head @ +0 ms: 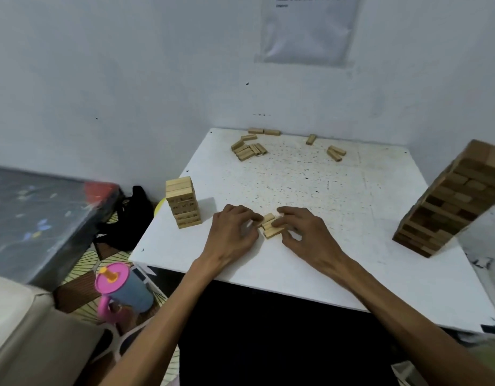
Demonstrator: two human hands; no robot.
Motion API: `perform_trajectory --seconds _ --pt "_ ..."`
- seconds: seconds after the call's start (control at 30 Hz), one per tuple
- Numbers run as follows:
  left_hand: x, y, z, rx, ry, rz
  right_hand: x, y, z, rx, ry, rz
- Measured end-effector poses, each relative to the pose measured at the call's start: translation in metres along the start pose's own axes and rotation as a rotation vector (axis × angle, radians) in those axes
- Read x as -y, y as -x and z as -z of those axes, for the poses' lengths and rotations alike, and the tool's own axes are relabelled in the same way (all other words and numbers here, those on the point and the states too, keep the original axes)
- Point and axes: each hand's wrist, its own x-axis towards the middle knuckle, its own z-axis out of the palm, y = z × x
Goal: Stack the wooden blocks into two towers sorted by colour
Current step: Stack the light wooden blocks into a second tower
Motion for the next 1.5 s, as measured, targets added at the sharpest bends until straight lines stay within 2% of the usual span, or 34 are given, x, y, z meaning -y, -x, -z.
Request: perform_trajectory --seconds 0.2,0.37,0.6,0.73,1.0,1.27,1.5 --pt "0.004 0.004 0.004 0.033 0.040 -0.073 -0.005 -0.006 0.003 -0.123 -0.016 -0.070" --pt "0.013 -0.003 0.015 0.148 0.042 -0.080 0.000 -0.002 0.011 0.087 -0.051 -0.051" --pt "0.013 -0.021 0.020 0.283 0.131 0.069 -0.005 -0.013 0.016 0.105 -0.117 -0.109" --pt "0.010 -0.024 0.020 0.243 0.171 0.056 -0.007 -0.017 0.019 0.097 -0.147 -0.135" --pt "0.005 -0.022 0.018 0.185 0.188 -0.017 -0.011 -0.019 0.018 0.097 -0.183 -0.054" --pt "0.005 -0.021 0.010 0.147 0.223 -0.047 -0.012 -0.024 0.012 0.046 -0.113 0.134" --pt "0.005 -0.021 0.010 0.133 0.228 -0.058 -0.009 -0.027 0.008 0.033 -0.107 0.180"
